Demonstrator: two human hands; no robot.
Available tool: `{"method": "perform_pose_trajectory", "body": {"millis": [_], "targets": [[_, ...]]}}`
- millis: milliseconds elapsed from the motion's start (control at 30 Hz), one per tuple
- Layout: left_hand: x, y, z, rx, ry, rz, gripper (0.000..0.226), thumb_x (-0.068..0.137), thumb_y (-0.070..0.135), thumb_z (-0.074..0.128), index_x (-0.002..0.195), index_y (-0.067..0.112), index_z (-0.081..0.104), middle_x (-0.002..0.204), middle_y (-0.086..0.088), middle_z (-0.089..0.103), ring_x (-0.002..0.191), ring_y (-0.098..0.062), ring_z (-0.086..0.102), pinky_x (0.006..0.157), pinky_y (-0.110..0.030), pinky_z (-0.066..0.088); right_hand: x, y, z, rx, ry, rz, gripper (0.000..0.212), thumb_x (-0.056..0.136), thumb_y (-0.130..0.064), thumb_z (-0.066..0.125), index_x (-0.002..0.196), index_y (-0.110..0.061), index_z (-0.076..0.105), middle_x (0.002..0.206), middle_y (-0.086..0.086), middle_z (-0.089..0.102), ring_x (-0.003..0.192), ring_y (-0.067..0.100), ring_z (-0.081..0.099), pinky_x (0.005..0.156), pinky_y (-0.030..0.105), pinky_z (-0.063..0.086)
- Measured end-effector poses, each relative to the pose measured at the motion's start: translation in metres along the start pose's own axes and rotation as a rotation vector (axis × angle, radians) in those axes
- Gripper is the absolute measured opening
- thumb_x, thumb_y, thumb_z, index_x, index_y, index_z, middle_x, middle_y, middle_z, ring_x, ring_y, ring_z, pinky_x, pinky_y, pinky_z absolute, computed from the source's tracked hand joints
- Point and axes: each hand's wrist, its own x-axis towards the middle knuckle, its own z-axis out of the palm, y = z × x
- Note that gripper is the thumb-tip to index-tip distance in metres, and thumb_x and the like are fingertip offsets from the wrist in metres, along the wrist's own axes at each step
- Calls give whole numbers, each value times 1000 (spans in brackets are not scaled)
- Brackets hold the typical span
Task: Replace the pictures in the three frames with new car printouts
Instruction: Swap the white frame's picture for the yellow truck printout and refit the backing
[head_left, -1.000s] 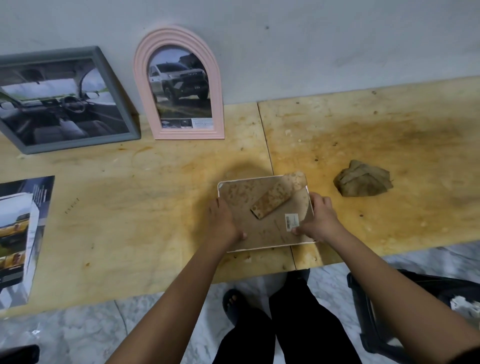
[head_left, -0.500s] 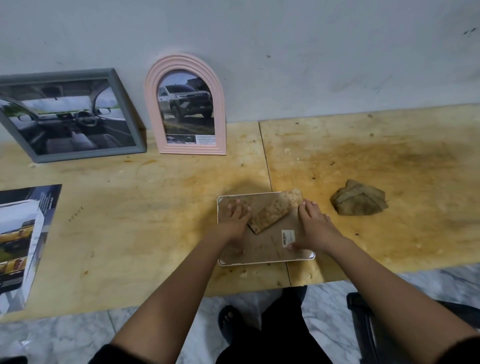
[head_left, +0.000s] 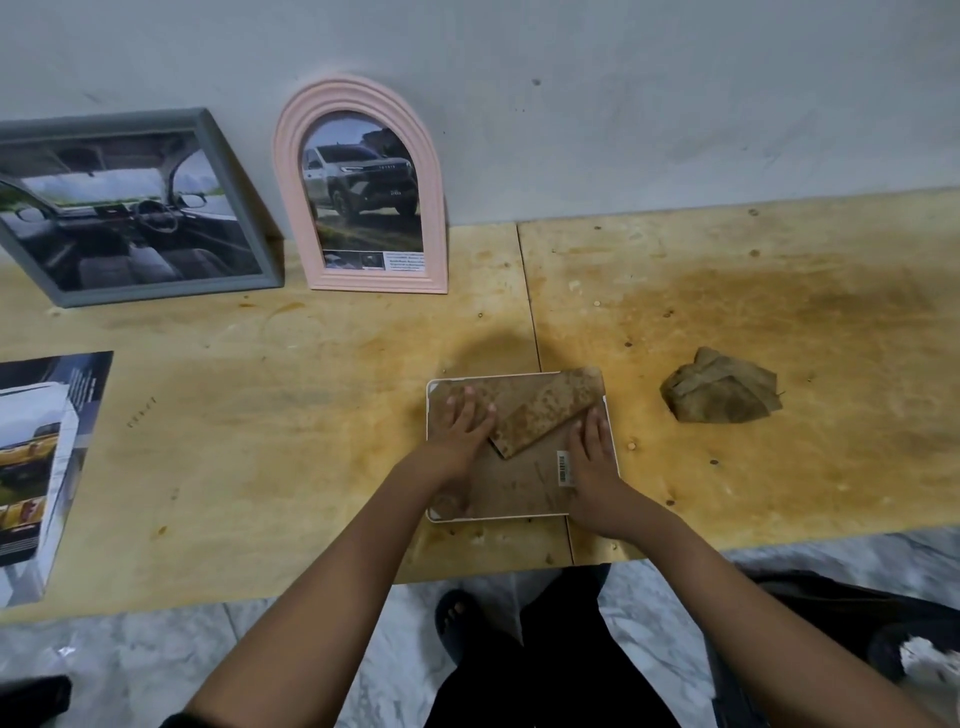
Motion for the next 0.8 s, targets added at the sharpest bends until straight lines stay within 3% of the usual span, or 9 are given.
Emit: {"method": "perform_pose_trajectory", "body": {"millis": [133,233,367,433,500,633,800], "targets": [[-3,-2,-4,-49,-13,6,117,76,14,74,146,21,-18,149,-7,-36,139,-30,-29,117,-45,10,-7,4,-2,35,27,-60,92,92,-19,54,143,1,-20,148,19,-34,138,32,-30,115,34,-7],[-5,0,-6,-93,37,3,104,80,11,68,148,22,-11,153,-5,-29,142,-27,-23,116,-41,16,-15,9,-4,12,102,-118,86,91,-20,53,147,-2,-9,152,14,-26,143,27,-21,116,30,4],[-5,4,-5,-161,169,-19,82,86,10,59,150,21,9,157,-5,-14,145,-26,-8,110,-39,31,-22,10,5,-23,238,-143,61,92,-22,48,145,-9,20,157,14,-1,146,26,1,114,32,21],[-3,1,-1,-186,285,-19,70,86,13,56,147,17,21,157,-7,2,144,-27,6,103,-39,39,-25,9,14,-94,297,-182,54,91,-36,45,136,-7,40,152,19,22,143,31,20,111,38,32],[1,-7,1,-212,450,-49,57,88,16,52,141,15,31,152,-9,19,139,-27,19,100,-39,41,-23,15,23,-155,265,-214,63,83,-53,42,125,-8,53,141,19,45,132,35,40,100,46,45],[14,-31,-3,-278,681,-79,48,86,13,51,132,5,42,132,-13,44,124,-28,40,97,-41,42,-18,29,27,-242,320,-269,72,75,-65,47,126,-14,51,140,21,45,133,33,28,99,49,40],[19,-39,-3,-443,605,-89,44,95,17,46,137,4,41,130,-11,48,121,-25,42,99,-33,36,-18,39,22,-279,330,-179,75,74,-71,34,128,-22,51,140,17,45,123,41,48,85,43,52]]}}
